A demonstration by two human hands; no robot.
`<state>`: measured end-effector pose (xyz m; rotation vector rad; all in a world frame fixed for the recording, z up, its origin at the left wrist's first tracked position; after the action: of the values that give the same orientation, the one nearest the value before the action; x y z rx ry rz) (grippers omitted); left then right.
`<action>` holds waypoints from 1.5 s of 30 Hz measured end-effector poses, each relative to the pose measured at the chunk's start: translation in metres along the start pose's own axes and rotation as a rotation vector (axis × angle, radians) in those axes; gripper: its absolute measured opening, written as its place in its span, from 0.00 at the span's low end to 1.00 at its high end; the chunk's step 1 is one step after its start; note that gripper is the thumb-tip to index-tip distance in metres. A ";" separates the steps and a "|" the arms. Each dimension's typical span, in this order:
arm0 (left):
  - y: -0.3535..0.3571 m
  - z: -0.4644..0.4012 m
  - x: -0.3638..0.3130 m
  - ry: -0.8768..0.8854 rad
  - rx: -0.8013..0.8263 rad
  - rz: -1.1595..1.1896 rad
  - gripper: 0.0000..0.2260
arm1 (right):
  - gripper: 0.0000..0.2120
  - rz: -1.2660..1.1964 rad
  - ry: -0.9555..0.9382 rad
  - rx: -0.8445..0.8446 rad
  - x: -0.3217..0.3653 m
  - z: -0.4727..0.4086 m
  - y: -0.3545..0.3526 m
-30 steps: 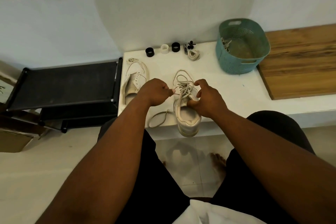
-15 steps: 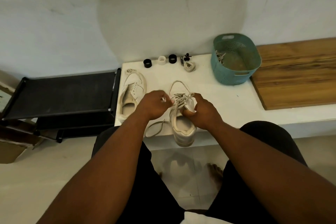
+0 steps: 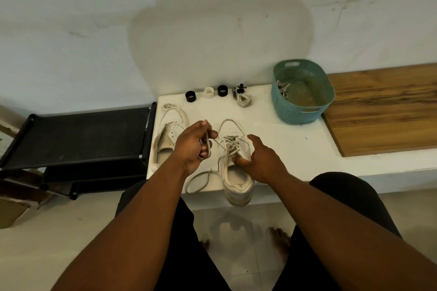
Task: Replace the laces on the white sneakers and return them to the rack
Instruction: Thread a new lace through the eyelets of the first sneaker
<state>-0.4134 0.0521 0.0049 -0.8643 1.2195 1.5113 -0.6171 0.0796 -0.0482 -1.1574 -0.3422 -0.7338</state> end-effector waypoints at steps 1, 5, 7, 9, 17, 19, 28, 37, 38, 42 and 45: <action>0.001 0.000 0.000 0.008 -0.017 0.012 0.12 | 0.41 0.006 0.004 0.001 0.000 0.000 0.000; 0.005 0.001 -0.007 0.096 -0.109 0.110 0.12 | 0.40 0.006 0.014 0.011 0.001 0.001 0.003; 0.007 0.003 -0.011 0.157 -0.104 0.063 0.11 | 0.39 -0.005 0.014 0.011 0.000 0.001 0.004; 0.007 0.004 -0.014 0.277 -0.075 -0.287 0.10 | 0.38 -0.007 0.017 0.006 0.001 0.001 0.003; -0.003 0.003 -0.025 0.476 -0.281 -0.959 0.16 | 0.42 -0.014 0.046 0.068 -0.001 0.000 -0.004; -0.011 0.004 -0.023 0.486 -0.376 -0.943 0.16 | 0.43 -0.003 0.051 0.094 -0.001 0.003 -0.004; -0.034 0.001 -0.032 0.510 -0.699 -0.683 0.15 | 0.45 0.011 0.068 0.119 -0.001 0.006 -0.007; 0.020 0.014 -0.018 0.231 0.036 -0.672 0.15 | 0.36 -0.223 -0.216 -0.058 0.027 0.019 -0.030; 0.026 0.017 -0.017 0.190 0.128 -0.676 0.15 | 0.30 -0.294 -0.243 -0.051 0.033 0.024 -0.031; 0.037 0.028 -0.023 0.172 0.181 -0.582 0.11 | 0.19 -0.443 -0.235 -0.023 0.043 0.035 -0.029; 0.036 0.033 -0.026 0.187 0.137 -0.530 0.09 | 0.16 -0.565 -0.200 -0.018 0.048 0.036 -0.032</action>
<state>-0.4391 0.0764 0.0472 -1.1468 1.0965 0.9291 -0.5997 0.0893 0.0173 -1.1627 -0.8534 -1.1137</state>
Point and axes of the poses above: each hand's wrist, its own z-axis away from the middle knuckle, its own y-axis out of the palm, x = y × z, the point moved 1 cm from there along -z, towards the middle knuckle, and after that the axes turned 10 degrees about y, right-handed, at the moved point
